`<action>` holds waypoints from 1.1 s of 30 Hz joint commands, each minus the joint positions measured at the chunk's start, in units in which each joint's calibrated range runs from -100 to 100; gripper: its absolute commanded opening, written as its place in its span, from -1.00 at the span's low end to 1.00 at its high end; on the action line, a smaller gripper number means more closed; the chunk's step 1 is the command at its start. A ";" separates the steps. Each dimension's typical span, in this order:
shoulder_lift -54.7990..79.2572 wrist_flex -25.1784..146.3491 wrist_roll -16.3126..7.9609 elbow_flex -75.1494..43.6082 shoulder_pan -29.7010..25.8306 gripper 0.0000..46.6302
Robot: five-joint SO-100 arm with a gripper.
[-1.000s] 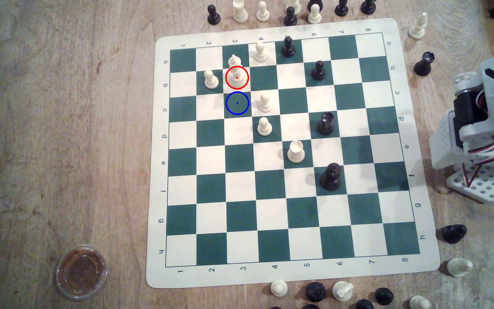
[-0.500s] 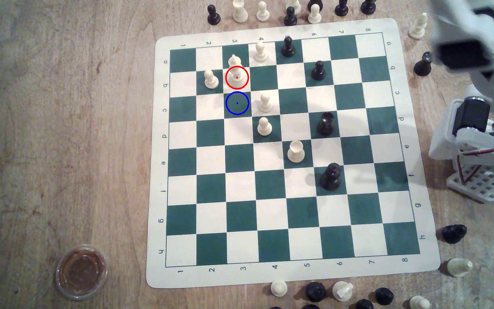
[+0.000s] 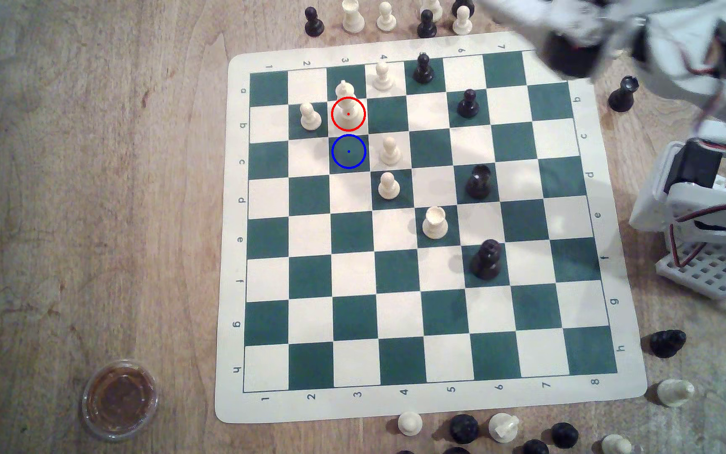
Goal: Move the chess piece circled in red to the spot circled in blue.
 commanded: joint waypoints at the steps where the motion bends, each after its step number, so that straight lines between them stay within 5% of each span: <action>1: 8.59 1.09 -1.86 -8.40 0.19 -0.99; 7: 22.76 6.50 -2.64 -17.47 -0.60 -0.99; 11: 34.65 14.93 -5.96 -29.53 -0.20 -0.98; 17: 47.13 20.09 -9.82 -40.23 0.11 -0.84; 19: 52.22 22.55 -10.79 -45.48 0.66 -0.61; 23: 57.48 22.55 -10.84 -49.38 1.36 -0.25; 33: 64.44 24.27 -10.16 -49.20 -0.20 -0.10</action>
